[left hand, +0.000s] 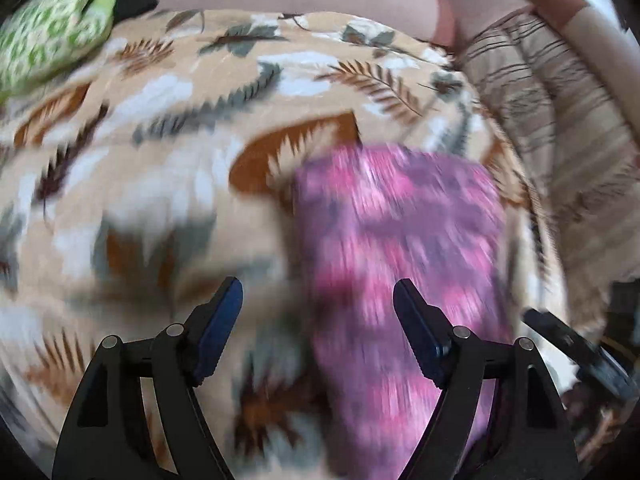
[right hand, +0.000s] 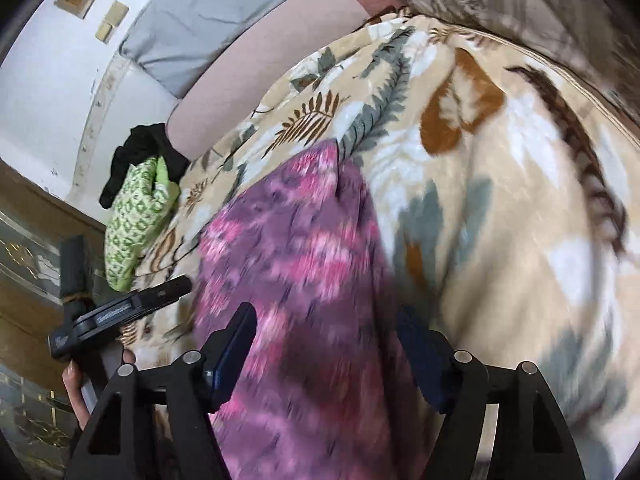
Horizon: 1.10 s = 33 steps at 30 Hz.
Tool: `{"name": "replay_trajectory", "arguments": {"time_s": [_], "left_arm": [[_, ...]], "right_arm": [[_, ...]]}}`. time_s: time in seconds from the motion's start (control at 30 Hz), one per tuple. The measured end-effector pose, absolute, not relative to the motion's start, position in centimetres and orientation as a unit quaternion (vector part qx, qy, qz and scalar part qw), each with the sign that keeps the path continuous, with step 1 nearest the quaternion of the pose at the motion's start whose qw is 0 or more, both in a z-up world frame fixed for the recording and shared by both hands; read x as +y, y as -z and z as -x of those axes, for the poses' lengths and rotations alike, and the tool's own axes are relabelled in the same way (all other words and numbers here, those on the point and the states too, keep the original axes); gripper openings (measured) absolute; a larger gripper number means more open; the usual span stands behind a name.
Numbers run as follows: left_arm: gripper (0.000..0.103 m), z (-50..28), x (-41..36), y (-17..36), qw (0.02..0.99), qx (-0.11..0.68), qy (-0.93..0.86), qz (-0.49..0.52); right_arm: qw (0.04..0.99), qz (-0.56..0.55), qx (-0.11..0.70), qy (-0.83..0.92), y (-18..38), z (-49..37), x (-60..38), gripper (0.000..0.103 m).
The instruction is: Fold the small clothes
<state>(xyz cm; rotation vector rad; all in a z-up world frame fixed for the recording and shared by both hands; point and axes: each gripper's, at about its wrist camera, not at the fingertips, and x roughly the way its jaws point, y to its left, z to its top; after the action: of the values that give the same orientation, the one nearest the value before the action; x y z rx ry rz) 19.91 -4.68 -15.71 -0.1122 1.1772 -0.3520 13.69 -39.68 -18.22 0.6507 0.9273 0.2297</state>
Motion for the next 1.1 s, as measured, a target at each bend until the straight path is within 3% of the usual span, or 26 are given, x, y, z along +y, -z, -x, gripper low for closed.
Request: {"name": "replay_trajectory", "arguments": {"time_s": [0.17,0.3,0.37,0.43,0.53,0.57,0.6,0.67,0.73,0.77,0.8,0.83,1.0,1.1], "left_arm": [[0.079,-12.1,-4.7,18.9,0.769,0.597,0.215,0.074],[0.076,-10.3,-5.3,22.0,0.767,0.610,0.179,0.085],[0.065,-9.8,-5.7,21.6,0.782,0.596,0.166,0.074],[0.022,-9.3,-6.4,21.1,0.779,0.596,0.185,0.063],[0.018,-8.6,-6.8,20.6,0.781,0.591,0.189,0.073],[0.018,-8.6,-6.9,20.7,0.782,0.590,0.187,0.072],[0.019,-8.5,-6.9,20.9,0.783,0.590,0.184,0.074],[0.023,-8.5,-6.9,21.2,0.782,0.590,0.182,0.082],[0.028,-8.5,-6.8,21.4,0.780,0.592,0.178,0.094],[0.028,-8.6,-6.4,21.6,0.781,0.590,0.179,0.095],[0.024,-8.5,-6.4,21.5,0.781,0.590,0.179,0.095],[0.016,-8.3,-6.5,21.3,0.783,0.587,0.181,0.096],[0.014,-7.0,-6.7,21.1,0.804,0.567,0.168,0.059],[0.018,-6.8,-6.9,20.9,0.808,0.563,0.165,0.049]], "right_arm": [[0.839,-0.253,0.475,-0.074,18.8,-11.0,-38.1,0.071],[0.831,-0.260,0.489,-0.049,20.2,-11.2,-38.7,0.071],[0.814,-0.278,0.507,-0.047,21.4,-11.6,-39.2,0.071],[0.810,-0.281,0.513,-0.052,21.5,-11.7,-39.3,0.071],[0.811,-0.275,0.513,-0.060,21.5,-11.6,-39.2,0.067],[0.808,-0.273,0.518,-0.067,21.7,-11.6,-38.9,0.057],[0.803,-0.269,0.526,-0.075,22.0,-11.7,-38.5,0.053],[0.802,-0.259,0.534,-0.069,22.2,-11.8,-38.3,0.053],[0.803,-0.250,0.538,-0.062,22.3,-12.0,-38.2,0.046],[0.807,-0.246,0.534,-0.056,22.2,-11.8,-38.1,0.033],[0.814,-0.239,0.528,-0.045,21.9,-11.7,-38.1,0.014],[0.826,-0.231,0.513,-0.034,21.3,-11.2,-38.0,0.009],[0.838,-0.198,0.509,-0.011,21.0,-10.8,-37.2,0.008],[0.830,-0.209,0.517,-0.015,21.4,-11.1,-37.6,0.008]]}}
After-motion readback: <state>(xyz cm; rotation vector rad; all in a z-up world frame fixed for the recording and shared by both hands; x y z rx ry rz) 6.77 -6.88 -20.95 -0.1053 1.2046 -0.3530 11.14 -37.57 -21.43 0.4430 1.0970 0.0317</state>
